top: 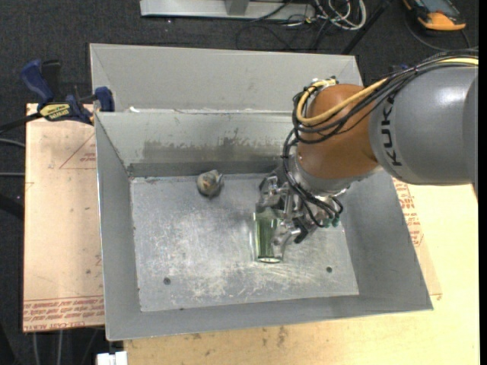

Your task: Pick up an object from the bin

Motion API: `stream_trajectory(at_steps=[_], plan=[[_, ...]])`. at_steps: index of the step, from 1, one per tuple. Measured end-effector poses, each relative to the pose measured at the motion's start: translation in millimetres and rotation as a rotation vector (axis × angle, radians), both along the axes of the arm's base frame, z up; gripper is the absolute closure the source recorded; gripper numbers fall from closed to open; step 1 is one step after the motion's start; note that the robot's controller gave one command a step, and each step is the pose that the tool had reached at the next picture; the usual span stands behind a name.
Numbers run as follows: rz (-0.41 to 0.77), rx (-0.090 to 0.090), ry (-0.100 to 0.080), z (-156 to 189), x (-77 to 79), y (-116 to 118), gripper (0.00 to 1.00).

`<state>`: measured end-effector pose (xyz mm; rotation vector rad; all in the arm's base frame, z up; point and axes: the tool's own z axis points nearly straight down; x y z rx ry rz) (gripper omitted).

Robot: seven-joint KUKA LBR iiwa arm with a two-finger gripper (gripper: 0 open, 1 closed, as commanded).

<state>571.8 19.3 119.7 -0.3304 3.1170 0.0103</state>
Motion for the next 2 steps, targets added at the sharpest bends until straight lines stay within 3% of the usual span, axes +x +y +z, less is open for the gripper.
stream_trajectory(at_steps=[2], plan=[[0.000,0.000,0.000,0.0,0.0,0.0,1.00]])
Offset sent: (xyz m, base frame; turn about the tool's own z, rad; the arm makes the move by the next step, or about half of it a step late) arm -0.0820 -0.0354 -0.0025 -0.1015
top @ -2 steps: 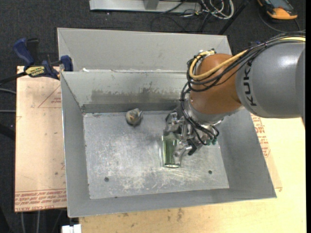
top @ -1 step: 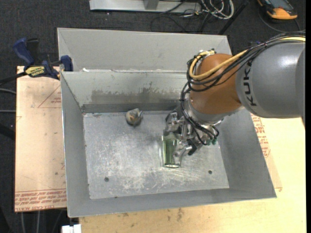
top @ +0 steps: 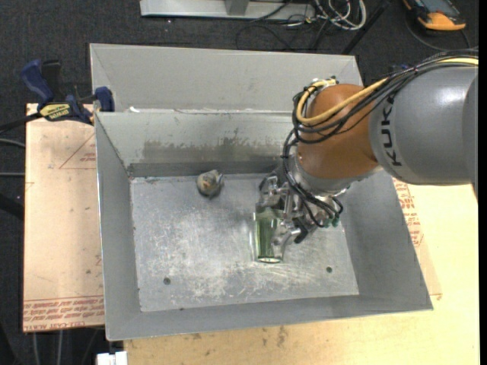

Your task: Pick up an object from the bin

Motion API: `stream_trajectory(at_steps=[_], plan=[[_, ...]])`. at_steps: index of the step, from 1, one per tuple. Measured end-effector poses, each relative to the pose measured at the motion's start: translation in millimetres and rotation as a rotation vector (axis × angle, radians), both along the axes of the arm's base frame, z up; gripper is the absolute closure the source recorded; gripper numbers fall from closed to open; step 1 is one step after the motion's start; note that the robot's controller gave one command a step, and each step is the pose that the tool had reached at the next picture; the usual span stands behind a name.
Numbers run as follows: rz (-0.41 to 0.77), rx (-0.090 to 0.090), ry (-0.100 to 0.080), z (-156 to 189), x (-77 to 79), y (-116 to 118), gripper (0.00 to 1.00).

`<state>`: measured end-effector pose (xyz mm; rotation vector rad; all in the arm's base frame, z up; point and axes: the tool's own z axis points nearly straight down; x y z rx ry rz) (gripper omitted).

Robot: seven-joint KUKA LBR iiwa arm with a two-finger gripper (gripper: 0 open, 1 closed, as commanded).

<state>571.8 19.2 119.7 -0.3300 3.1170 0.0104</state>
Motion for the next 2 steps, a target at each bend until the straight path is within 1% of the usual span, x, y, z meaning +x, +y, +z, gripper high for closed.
stream_trajectory(at_steps=[2], plan=[[0.000,0.000,0.000,0.0,0.0,0.0,1.00]])
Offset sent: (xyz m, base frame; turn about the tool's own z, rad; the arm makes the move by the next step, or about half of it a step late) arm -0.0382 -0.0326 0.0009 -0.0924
